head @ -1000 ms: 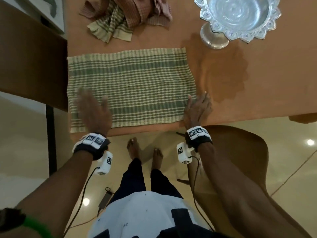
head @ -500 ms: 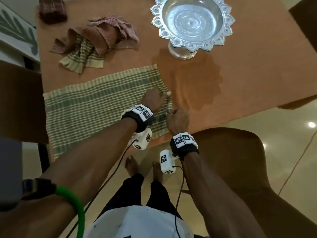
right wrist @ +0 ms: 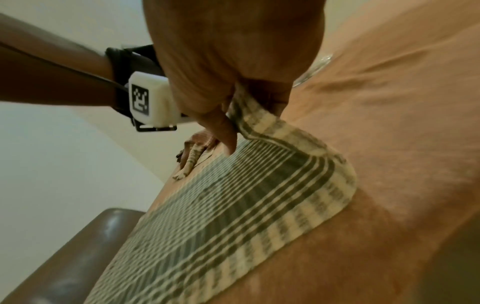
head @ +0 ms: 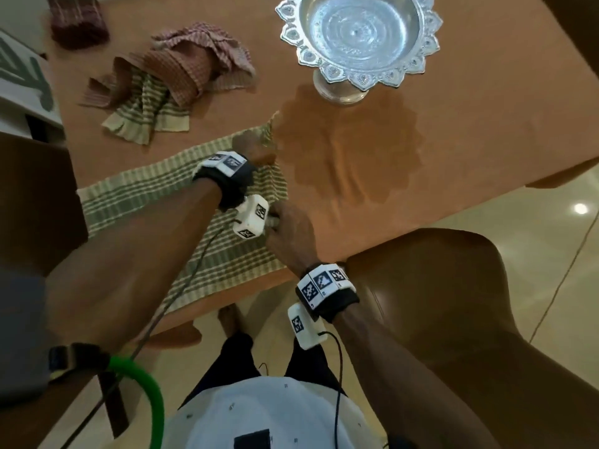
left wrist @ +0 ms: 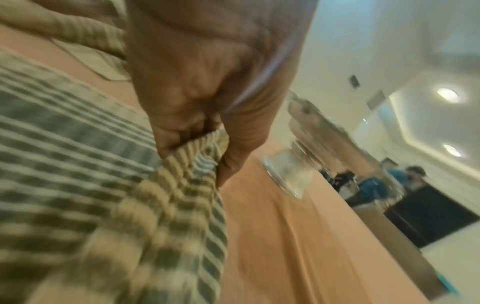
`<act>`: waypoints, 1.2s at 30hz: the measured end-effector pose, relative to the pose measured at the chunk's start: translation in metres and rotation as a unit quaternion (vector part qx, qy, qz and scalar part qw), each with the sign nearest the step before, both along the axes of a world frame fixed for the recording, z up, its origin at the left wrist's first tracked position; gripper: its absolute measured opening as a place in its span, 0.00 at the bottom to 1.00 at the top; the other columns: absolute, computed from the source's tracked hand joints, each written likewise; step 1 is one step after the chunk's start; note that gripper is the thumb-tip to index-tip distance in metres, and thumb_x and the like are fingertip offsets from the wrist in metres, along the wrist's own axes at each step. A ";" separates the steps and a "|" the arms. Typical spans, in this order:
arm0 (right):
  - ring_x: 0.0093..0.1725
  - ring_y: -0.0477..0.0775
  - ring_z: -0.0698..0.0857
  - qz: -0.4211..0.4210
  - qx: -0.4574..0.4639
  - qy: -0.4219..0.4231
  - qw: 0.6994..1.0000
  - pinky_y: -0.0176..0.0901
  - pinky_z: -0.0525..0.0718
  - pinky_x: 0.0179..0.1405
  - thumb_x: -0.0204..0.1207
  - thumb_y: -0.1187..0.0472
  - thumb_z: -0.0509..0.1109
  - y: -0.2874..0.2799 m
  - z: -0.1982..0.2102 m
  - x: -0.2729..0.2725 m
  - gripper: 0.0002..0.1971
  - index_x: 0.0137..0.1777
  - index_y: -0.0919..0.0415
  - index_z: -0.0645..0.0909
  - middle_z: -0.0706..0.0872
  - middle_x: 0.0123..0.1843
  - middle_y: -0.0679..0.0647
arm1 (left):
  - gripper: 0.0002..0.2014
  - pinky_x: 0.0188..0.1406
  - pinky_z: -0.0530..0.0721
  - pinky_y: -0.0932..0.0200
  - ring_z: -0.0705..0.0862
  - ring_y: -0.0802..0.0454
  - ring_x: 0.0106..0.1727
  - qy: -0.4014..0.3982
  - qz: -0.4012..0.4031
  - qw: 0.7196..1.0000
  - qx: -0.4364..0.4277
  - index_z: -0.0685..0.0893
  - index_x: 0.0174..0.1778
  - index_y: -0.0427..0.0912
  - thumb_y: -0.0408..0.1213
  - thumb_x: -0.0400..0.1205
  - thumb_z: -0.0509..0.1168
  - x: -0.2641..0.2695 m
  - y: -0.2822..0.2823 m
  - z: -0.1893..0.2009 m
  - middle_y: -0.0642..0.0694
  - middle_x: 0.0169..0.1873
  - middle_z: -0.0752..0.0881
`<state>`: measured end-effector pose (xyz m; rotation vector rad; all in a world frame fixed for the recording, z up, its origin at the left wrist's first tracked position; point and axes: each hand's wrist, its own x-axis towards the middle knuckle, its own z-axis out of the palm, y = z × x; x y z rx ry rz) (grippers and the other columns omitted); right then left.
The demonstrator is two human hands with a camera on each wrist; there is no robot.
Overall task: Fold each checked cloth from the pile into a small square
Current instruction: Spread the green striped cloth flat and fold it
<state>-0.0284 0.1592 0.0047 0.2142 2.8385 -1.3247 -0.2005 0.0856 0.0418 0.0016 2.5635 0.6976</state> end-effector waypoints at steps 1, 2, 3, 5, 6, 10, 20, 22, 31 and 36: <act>0.36 0.54 0.78 0.015 0.001 0.000 1.000 0.41 0.67 0.31 0.62 0.70 0.72 -0.011 0.000 0.003 0.10 0.43 0.60 0.80 0.84 0.38 0.54 | 0.15 0.43 0.85 0.47 0.84 0.43 0.40 -0.033 0.028 0.999 0.018 0.85 0.43 0.32 0.42 0.76 0.75 -0.005 -0.020 0.000 0.36 0.42 0.86; 0.37 0.54 0.78 0.027 -0.003 0.008 1.000 0.42 0.67 0.31 0.61 0.71 0.72 -0.024 0.001 0.007 0.11 0.44 0.62 0.81 0.84 0.39 0.55 | 0.18 0.46 0.89 0.45 0.87 0.40 0.42 -0.060 0.062 0.995 0.049 0.87 0.45 0.30 0.44 0.73 0.76 -0.011 -0.044 -0.002 0.35 0.45 0.89; 0.36 0.53 0.77 0.038 -0.011 0.015 0.999 0.42 0.66 0.30 0.60 0.73 0.72 -0.042 0.000 0.010 0.12 0.43 0.63 0.80 0.83 0.39 0.55 | 0.21 0.49 0.90 0.40 0.89 0.37 0.45 -0.073 0.102 0.988 0.088 0.88 0.46 0.29 0.45 0.69 0.77 -0.014 -0.071 -0.001 0.33 0.47 0.90; 0.34 0.52 0.74 0.063 -0.008 0.015 0.998 0.43 0.63 0.30 0.60 0.74 0.72 -0.076 -0.001 0.015 0.12 0.42 0.63 0.79 0.80 0.37 0.54 | 0.16 0.48 0.92 0.39 0.91 0.39 0.44 -0.085 0.185 0.962 0.181 0.87 0.44 0.29 0.40 0.69 0.75 -0.018 -0.118 -0.003 0.32 0.47 0.90; 0.34 0.52 0.75 0.074 0.003 0.015 0.997 0.42 0.62 0.30 0.61 0.74 0.73 -0.090 -0.002 0.016 0.12 0.43 0.62 0.79 0.80 0.37 0.54 | 0.09 0.44 0.92 0.46 0.90 0.43 0.39 -0.095 0.203 0.951 0.213 0.86 0.43 0.31 0.35 0.76 0.72 -0.016 -0.133 0.001 0.33 0.45 0.90; 0.39 0.55 0.80 0.100 0.018 0.006 0.995 0.47 0.76 0.32 0.65 0.72 0.74 -0.149 -0.006 0.027 0.12 0.47 0.62 0.81 0.83 0.43 0.54 | 0.07 0.36 0.90 0.57 0.88 0.45 0.39 -0.098 0.228 0.932 0.265 0.84 0.43 0.34 0.31 0.85 0.64 -0.006 -0.198 0.004 0.40 0.40 0.88; 0.44 0.59 0.83 0.156 0.075 -0.023 0.985 0.48 0.78 0.37 0.72 0.65 0.74 -0.232 -0.008 0.052 0.09 0.51 0.62 0.82 0.84 0.47 0.56 | 0.10 0.46 0.89 0.59 0.87 0.48 0.51 -0.164 0.280 0.862 0.389 0.85 0.55 0.38 0.41 0.84 0.69 0.018 -0.297 -0.024 0.43 0.53 0.88; 0.45 0.62 0.83 0.172 0.078 -0.032 0.981 0.53 0.80 0.38 0.72 0.66 0.72 -0.241 -0.007 0.057 0.08 0.51 0.62 0.82 0.84 0.49 0.57 | 0.04 0.41 0.90 0.61 0.87 0.50 0.48 -0.147 0.294 0.863 0.385 0.83 0.47 0.40 0.36 0.85 0.69 0.021 -0.308 -0.027 0.44 0.47 0.88; 0.43 0.62 0.82 0.255 0.104 -0.112 0.955 0.49 0.75 0.34 0.65 0.59 0.79 -0.271 -0.005 0.077 0.21 0.56 0.63 0.77 0.81 0.52 0.59 | 0.11 0.35 0.90 0.63 0.90 0.48 0.52 0.010 0.305 0.918 0.252 0.84 0.49 0.41 0.31 0.75 0.78 0.039 -0.363 -0.052 0.39 0.53 0.90; 0.42 0.61 0.82 0.253 0.115 -0.102 0.955 0.48 0.75 0.32 0.66 0.62 0.79 -0.275 -0.011 0.082 0.20 0.56 0.64 0.77 0.82 0.52 0.59 | 0.11 0.38 0.91 0.64 0.90 0.50 0.51 0.036 0.323 0.915 0.237 0.84 0.52 0.39 0.30 0.77 0.77 0.042 -0.372 -0.057 0.39 0.54 0.89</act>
